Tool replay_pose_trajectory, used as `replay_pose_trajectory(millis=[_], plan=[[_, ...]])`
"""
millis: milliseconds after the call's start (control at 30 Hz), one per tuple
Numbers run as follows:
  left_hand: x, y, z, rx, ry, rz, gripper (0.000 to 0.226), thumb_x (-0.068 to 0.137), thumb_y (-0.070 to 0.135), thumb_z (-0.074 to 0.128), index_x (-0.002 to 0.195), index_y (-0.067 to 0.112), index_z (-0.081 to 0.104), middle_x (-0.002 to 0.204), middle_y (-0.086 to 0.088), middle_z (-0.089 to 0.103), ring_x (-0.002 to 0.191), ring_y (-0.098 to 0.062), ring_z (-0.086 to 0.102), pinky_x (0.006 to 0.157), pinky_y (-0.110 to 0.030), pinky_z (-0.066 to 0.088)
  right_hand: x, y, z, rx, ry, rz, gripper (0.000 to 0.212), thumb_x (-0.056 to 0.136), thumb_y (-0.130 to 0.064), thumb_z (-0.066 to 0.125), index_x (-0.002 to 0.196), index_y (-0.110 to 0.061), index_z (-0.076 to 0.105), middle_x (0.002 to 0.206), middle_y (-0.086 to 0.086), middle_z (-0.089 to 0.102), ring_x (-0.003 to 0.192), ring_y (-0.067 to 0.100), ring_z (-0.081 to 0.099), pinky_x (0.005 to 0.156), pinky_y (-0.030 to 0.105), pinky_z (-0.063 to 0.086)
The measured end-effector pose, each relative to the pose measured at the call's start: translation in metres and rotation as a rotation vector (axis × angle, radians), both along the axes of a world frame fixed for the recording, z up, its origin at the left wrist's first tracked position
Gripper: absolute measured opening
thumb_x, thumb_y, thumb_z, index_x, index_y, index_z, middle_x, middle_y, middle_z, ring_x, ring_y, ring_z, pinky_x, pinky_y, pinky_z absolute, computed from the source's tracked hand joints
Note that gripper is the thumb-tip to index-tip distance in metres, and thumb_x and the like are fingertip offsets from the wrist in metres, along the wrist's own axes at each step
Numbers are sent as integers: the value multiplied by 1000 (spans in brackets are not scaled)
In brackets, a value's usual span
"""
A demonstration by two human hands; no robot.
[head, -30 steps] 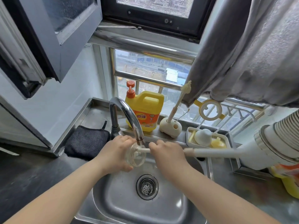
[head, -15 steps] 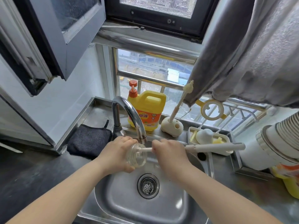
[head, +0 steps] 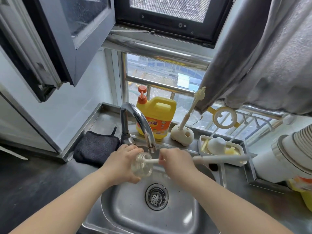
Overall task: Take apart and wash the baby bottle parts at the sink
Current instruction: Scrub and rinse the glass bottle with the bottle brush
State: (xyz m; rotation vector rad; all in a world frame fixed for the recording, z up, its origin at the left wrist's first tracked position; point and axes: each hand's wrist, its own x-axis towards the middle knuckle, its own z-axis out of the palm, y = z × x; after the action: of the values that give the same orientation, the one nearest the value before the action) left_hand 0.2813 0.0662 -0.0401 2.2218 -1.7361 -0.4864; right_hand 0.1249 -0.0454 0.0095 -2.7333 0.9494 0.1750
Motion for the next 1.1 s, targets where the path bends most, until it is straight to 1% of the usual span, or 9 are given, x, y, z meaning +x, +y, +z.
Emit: replay_pose_trajectory(millis=[100, 233, 400, 567, 667, 767, 867, 1000, 1100], plan=[[-2, -2, 2, -16, 98, 6, 94, 56, 46, 80, 139, 23, 42, 130, 13, 44, 120, -11, 35, 101, -35, 39, -2, 4, 2, -457, -100, 241, 35, 43, -9, 83, 68, -17, 60, 59, 1, 58, 47, 23, 58, 42, 22, 17], [1, -3, 0, -64, 44, -15, 91, 54, 46, 81, 135, 22, 47, 130, 12, 47, 121, -14, 39, 98, -36, 41, 1, 11, 1, 198, 102, -10, 6, 88, -17, 57, 85, -22, 60, 90, 5, 63, 83, 28, 61, 64, 30, 43], [4, -1, -7, -146, -127, -68, 89, 36, 54, 79, 116, 26, 54, 112, 10, 63, 102, -20, 59, 69, -35, 53, -8, 6, 12, 742, 78, -158, 21, 93, -31, 56, 76, -21, 60, 70, -4, 65, 45, 6, 51, 44, 15, 40], [7, 0, -3, 5, 124, 3, 90, 50, 50, 74, 132, 26, 47, 122, 16, 47, 113, -9, 39, 98, -26, 39, -10, -3, 19, -152, 58, 127, 9, 88, -16, 58, 93, -22, 62, 89, 1, 63, 81, 25, 60, 60, 30, 38], [6, -1, 5, 20, 143, 20, 88, 52, 47, 76, 133, 27, 46, 123, 15, 48, 118, -11, 39, 100, -29, 38, -12, -1, 16, -222, -6, 188, 11, 83, -12, 62, 87, -22, 59, 81, 0, 62, 74, 24, 60, 54, 30, 35], [1, -2, 13, 55, -23, 40, 91, 62, 48, 76, 142, 27, 36, 137, 14, 41, 128, -10, 33, 101, -35, 38, -18, 2, 7, 275, 58, -68, 8, 91, -24, 56, 86, -24, 63, 93, 2, 66, 83, 22, 60, 66, 28, 44], [-6, -4, 10, 50, -187, 68, 90, 62, 49, 75, 140, 24, 37, 135, 12, 47, 126, -13, 39, 92, -34, 38, -27, 3, 1, 613, -12, -208, 20, 93, -34, 57, 77, -22, 61, 72, -2, 67, 61, 14, 56, 60, 26, 46], [-3, 1, -12, -50, -554, -65, 78, 26, 37, 89, 96, 15, 64, 91, 1, 66, 86, -24, 57, 66, -43, 47, -42, -6, -8, 482, 20, -306, 16, 92, -34, 58, 78, -25, 60, 75, -4, 64, 60, 11, 57, 59, 26, 48], [-4, 9, -24, -228, -827, -156, 42, 53, 15, 71, 93, 5, 63, 86, -11, 66, 85, -31, 60, 70, -49, 48, -55, -10, -16, 376, 18, -373, 15, 92, -33, 57, 78, -25, 56, 82, -2, 64, 74, 18, 63, 64, 27, 48]])
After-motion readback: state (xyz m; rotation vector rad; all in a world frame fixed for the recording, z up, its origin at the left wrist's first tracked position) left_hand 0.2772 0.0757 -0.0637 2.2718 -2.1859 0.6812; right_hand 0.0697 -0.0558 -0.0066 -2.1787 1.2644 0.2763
